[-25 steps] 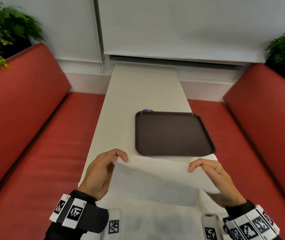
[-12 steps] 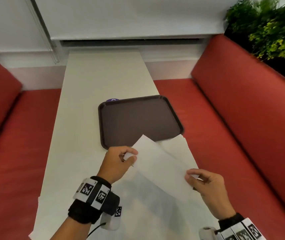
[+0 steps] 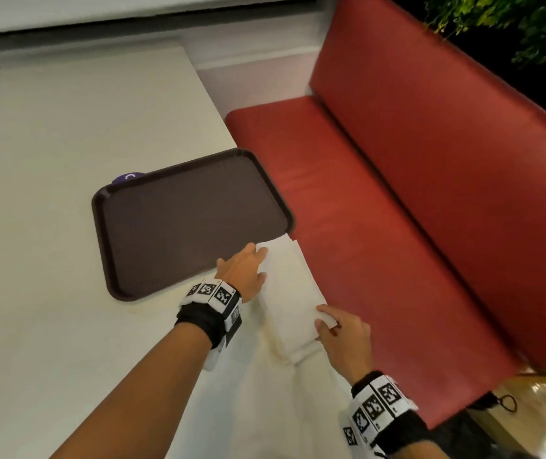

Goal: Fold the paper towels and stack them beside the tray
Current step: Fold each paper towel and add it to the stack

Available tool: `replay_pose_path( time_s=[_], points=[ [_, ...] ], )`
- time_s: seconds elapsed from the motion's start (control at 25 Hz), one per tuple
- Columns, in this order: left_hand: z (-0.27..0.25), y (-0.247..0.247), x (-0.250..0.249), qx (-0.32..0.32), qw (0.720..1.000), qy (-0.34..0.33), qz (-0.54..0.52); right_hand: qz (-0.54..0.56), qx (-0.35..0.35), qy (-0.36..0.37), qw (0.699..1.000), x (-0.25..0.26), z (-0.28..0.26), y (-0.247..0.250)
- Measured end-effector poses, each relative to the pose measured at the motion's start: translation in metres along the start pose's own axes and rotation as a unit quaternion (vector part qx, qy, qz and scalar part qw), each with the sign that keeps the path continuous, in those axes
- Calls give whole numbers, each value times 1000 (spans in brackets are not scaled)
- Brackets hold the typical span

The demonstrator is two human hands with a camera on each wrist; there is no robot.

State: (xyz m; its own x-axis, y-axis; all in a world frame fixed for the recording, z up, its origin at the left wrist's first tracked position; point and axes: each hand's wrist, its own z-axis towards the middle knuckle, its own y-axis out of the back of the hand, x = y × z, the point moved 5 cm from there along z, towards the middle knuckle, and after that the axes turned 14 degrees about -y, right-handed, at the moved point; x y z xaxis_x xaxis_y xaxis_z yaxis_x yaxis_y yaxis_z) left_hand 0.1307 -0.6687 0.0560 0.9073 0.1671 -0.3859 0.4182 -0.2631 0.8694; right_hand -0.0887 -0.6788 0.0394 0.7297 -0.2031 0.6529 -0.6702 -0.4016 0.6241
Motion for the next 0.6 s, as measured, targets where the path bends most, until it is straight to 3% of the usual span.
replay_pose_path(
  time_s=[0.24,0.32,0.4,0.48,0.6],
  points=[
    [27,-43,14,115,991,51,49,-99,68,-16,993,-20,14,-8],
    [26,-45,15,119,989,77,31,-131,91,-20,987,-24,12,-7],
    [17,-37,8,87,993,75,18,-132,84,8,988,-20,6,-2],
    [-10,-23,4,1,998,64,-13,-117,53,57,990,-7,-9,7],
    [-97,-21,22,-104,979,84,-153,-127,67,110,984,8,-41,-7]
  ],
)
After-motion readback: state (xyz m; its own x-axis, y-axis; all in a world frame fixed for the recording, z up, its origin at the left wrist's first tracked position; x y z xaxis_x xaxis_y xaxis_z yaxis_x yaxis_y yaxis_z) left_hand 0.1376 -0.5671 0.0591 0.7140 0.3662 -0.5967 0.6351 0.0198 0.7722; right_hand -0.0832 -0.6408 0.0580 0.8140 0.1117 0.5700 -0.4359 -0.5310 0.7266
